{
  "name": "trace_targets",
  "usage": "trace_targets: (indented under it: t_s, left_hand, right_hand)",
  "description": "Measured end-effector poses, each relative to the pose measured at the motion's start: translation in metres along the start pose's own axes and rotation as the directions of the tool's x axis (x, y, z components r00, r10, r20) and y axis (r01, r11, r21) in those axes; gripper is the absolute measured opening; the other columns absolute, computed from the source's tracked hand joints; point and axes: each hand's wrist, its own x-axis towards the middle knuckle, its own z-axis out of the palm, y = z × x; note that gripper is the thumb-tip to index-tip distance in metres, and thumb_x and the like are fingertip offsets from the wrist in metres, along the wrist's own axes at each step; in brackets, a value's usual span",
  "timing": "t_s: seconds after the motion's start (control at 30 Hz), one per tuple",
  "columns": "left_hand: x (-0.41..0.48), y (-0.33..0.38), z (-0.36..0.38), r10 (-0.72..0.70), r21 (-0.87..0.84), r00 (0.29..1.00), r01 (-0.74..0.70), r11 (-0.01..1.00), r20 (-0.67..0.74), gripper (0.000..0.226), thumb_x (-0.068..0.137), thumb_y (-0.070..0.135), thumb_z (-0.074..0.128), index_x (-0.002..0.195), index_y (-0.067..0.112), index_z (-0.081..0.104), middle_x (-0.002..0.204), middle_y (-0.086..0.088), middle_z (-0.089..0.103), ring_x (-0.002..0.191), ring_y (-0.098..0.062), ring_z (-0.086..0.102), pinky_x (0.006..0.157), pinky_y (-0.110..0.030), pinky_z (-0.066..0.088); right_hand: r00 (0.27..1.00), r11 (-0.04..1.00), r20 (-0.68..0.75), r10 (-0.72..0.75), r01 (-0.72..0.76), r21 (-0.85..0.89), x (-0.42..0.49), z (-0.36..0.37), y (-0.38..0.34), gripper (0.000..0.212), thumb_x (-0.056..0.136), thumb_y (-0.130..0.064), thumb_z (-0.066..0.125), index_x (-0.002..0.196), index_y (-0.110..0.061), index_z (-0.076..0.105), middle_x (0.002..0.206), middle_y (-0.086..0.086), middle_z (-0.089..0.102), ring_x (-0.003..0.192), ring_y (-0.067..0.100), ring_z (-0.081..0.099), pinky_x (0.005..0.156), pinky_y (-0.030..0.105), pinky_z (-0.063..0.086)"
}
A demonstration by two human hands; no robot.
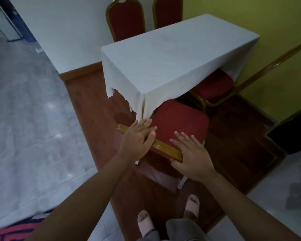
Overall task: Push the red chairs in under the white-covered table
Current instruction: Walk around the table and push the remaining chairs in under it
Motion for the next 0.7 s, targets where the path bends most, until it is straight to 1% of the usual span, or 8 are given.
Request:
trace_targets:
  t_s: [0.13,0.17,0.23,0.33,0.47,0.53,0.63,0.7]
  left_hand:
    - [0.013,-0.018,-0.008,0.048,-0.016,0.996,-0.047,0.999,0.081,0.054,0.094,0.045,0.026,0.109,0.019,0.070,0.133,-0.004,0.057,0.132,-0.017,0.042,0.112,-0.035,0.027]
    - [0.014,-0.021,-0.008,0.038,-0.028,0.996,-0.036,0.999,0.076,0.056,0.093,0.046,0.025,0.106,0.017,0.072,0.128,-0.004,0.061,0.127,-0.018,0.048,0.110,-0.037,0.032]
    - [0.014,-0.022,-0.007,0.012,-0.047,1.000,-0.011,0.999,0.007,0.057,0.093,0.044,0.027,0.093,0.014,0.075,0.105,-0.004,0.072,0.103,-0.018,0.063,0.093,-0.038,0.048]
    - [0.009,-0.019,-0.002,0.001,-0.028,0.989,-0.005,1.000,-0.146,0.046,0.091,0.037,0.036,0.091,0.016,0.077,0.093,0.000,0.075,0.085,-0.015,0.069,0.072,-0.027,0.052]
    - [0.005,-0.003,0.007,0.011,0.008,0.985,-0.010,1.000,-0.174,0.045,0.091,0.038,0.036,0.090,0.019,0.077,0.084,0.002,0.076,0.070,-0.014,0.068,0.057,-0.018,0.042]
    - [0.004,0.013,0.012,0.046,0.002,0.980,-0.047,0.999,-0.194,0.044,0.091,0.037,0.037,0.093,0.019,0.077,0.085,0.002,0.076,0.068,-0.012,0.068,0.058,-0.015,0.039]
    - [0.001,0.046,0.026,0.095,-0.056,0.981,-0.106,0.993,-0.168,0.042,0.092,0.035,0.038,0.100,0.016,0.075,0.095,0.001,0.075,0.078,-0.010,0.070,0.064,-0.017,0.047]
    - [0.004,0.064,0.037,0.123,-0.074,0.983,-0.133,0.988,-0.133,0.040,0.093,0.034,0.039,0.100,0.016,0.074,0.098,0.003,0.074,0.080,-0.007,0.070,0.062,-0.015,0.047]
  right_hand:
    - [0.977,0.988,-0.184,0.110,-0.088,0.123,-0.014,0.013,-0.018,0.056,0.087,-0.058,0.045,0.125,-0.019,0.060,0.136,0.001,0.056,0.124,0.017,0.052,0.104,0.036,0.042]
    - [0.963,0.988,-0.238,0.125,-0.099,0.120,-0.015,0.015,-0.020,0.053,0.087,-0.057,0.046,0.120,-0.018,0.063,0.131,0.000,0.061,0.119,0.017,0.056,0.097,0.034,0.048]
    - [0.945,0.990,-0.301,0.128,-0.103,0.096,-0.012,0.018,-0.019,0.049,0.087,-0.056,0.048,0.108,-0.017,0.068,0.121,0.000,0.066,0.108,0.016,0.063,0.080,0.030,0.055]
    - [0.939,0.997,-0.335,0.076,-0.067,0.037,-0.012,0.021,-0.009,0.046,0.088,-0.053,0.051,0.103,-0.014,0.070,0.112,0.001,0.071,0.097,0.015,0.067,0.069,0.026,0.055]
    - [0.919,0.998,-0.391,-0.051,0.040,-0.037,-0.023,0.019,0.017,0.049,0.089,-0.052,0.050,0.105,-0.009,0.069,0.103,0.003,0.073,0.088,0.017,0.069,0.067,0.027,0.056]
    - [0.915,0.995,-0.395,-0.087,0.065,-0.069,-0.027,0.012,0.043,0.055,0.091,-0.055,0.044,0.104,-0.008,0.069,0.098,0.003,0.073,0.084,0.018,0.069,0.064,0.028,0.056]
    - [0.929,0.989,-0.349,-0.120,0.080,-0.125,-0.033,-0.002,0.095,0.067,0.091,-0.063,0.035,0.103,-0.007,0.069,0.095,0.005,0.073,0.082,0.022,0.070,0.063,0.030,0.056]
    - [0.938,0.986,-0.324,-0.120,0.075,-0.148,-0.035,-0.013,0.125,0.076,0.090,-0.068,0.028,0.102,-0.005,0.069,0.092,0.008,0.072,0.080,0.025,0.070,0.063,0.030,0.055]
